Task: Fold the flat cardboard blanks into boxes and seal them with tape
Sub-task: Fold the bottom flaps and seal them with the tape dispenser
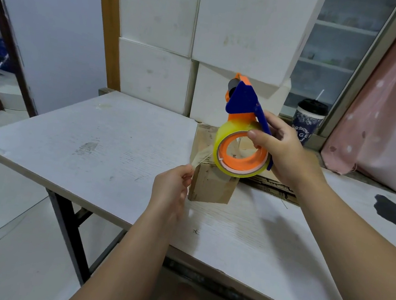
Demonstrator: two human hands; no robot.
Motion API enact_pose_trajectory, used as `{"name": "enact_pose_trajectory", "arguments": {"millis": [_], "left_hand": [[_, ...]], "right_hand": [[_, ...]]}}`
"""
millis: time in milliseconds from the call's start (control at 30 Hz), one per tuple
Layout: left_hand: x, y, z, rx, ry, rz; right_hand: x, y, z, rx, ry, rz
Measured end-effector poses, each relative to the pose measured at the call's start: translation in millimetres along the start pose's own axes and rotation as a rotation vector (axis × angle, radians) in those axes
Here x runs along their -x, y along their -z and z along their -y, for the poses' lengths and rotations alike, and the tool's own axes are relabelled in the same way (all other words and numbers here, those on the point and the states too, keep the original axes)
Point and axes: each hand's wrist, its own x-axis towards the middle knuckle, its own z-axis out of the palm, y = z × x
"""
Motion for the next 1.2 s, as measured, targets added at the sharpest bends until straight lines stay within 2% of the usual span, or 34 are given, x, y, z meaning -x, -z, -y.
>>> {"name": "enact_pose_trajectory", "arguments": {"millis": [400,533,633,700,767,867,1033,1200], "left_hand": [[-1,-1,-1,-0.031,0.027,0.071],[1,-1,2,-0.202,-0.002,0.034],[5,4,8,-0.450,-0.217,-0.060],[17,7,14,-0.489,-0.493,-0.114],[28,3,19,-0.472,-0.697,-0.049],[35,-7,28,-0.606,-0.804,0.079],[29,-12,25,-0.885,-0.938,-0.030],[22,-20,17,-1.019,-1.050,-0.008]], "right_hand": [[3,-5,0,-0.014,-0.004,-0.039],[2,-6,4,0.008,0.006,-0.039],[1,-8,5,0.025,0.015,-0.036],[1,-8,6,0.042,0.016,-0.038],[1,-9,7,0.058,0.018,-0.036],[0,-9,9,0.065,0.032,-0.029],[2,-8,8,0.082,0.036,-0.029],[6,-10,12,0.138,0.067,-0.009]]}}
